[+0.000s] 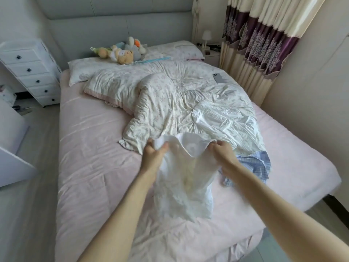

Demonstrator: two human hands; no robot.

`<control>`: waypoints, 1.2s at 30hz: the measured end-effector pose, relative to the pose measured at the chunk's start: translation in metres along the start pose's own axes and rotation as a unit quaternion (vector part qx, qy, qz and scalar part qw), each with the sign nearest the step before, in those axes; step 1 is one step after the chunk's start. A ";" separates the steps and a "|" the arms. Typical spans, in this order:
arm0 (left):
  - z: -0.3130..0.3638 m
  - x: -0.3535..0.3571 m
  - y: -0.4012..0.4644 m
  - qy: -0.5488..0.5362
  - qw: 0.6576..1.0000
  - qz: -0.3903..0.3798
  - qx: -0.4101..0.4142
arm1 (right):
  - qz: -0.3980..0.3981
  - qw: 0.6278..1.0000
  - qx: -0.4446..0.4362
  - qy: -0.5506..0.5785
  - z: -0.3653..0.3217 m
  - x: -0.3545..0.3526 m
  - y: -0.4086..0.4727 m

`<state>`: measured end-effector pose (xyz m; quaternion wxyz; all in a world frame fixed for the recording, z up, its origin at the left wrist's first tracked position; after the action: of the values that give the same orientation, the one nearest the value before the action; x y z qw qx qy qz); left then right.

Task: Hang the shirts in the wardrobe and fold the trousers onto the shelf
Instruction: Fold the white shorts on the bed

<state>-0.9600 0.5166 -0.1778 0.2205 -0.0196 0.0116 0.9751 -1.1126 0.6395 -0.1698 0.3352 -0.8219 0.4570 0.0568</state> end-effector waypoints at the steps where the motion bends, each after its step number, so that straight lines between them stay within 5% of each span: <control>1: 0.003 -0.011 0.007 -0.012 1.000 0.011 -0.006 | 0.003 0.996 -0.064 -0.066 -0.003 -0.013 0.003; 5: 0.014 -0.044 0.014 -0.064 0.978 -0.197 -0.032 | -0.013 0.896 -0.195 -0.400 -0.001 -0.050 0.022; 8: 0.015 -0.034 0.006 0.025 0.957 -0.290 -0.010 | 0.135 0.818 -0.237 -0.506 0.011 -0.045 0.029; 10: 0.013 -0.019 -0.001 0.100 0.953 -0.278 0.058 | 0.164 0.885 -0.147 -0.411 0.022 -0.040 0.030; 12: 0.008 -0.003 -0.015 0.149 0.936 -0.283 0.144 | 0.011 0.985 0.090 -0.145 0.040 -0.030 0.026; 15: -0.003 0.015 -0.046 0.149 0.895 -0.370 0.200 | -0.260 0.900 0.311 0.159 0.068 -0.002 0.020; 18: -0.019 0.025 -0.072 0.150 0.847 -0.474 0.190 | -0.308 0.857 0.368 0.188 0.090 0.009 0.019; 24: -0.057 0.019 -0.103 0.195 0.797 -0.547 0.167 | -0.319 0.867 0.375 -0.077 0.153 0.038 0.014; 27: -0.077 0.005 -0.118 0.201 0.809 -0.529 0.162 | -0.269 0.868 0.388 -0.154 0.187 0.052 0.012; 32: -0.105 -0.017 -0.134 0.208 0.842 -0.485 0.110 | -0.206 0.901 0.383 -0.004 0.228 0.060 0.009; 36: -0.114 -0.021 -0.131 0.231 0.894 -0.373 0.093 | -0.206 0.961 0.183 -0.012 0.219 0.053 0.008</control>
<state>-0.8808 0.6226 -0.2927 0.5603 -0.2267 0.1451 0.7833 -1.0421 0.7311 -0.3633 0.4899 -0.8221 0.2766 -0.0881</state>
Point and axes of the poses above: each hand's wrist, its own y-axis towards the middle knuckle, its own x-axis out of the palm, z = x × y, the point moved 2 cm from there along y, towards the middle knuckle, and after that the axes turned 15 degrees about x, right-handed, at the moved point
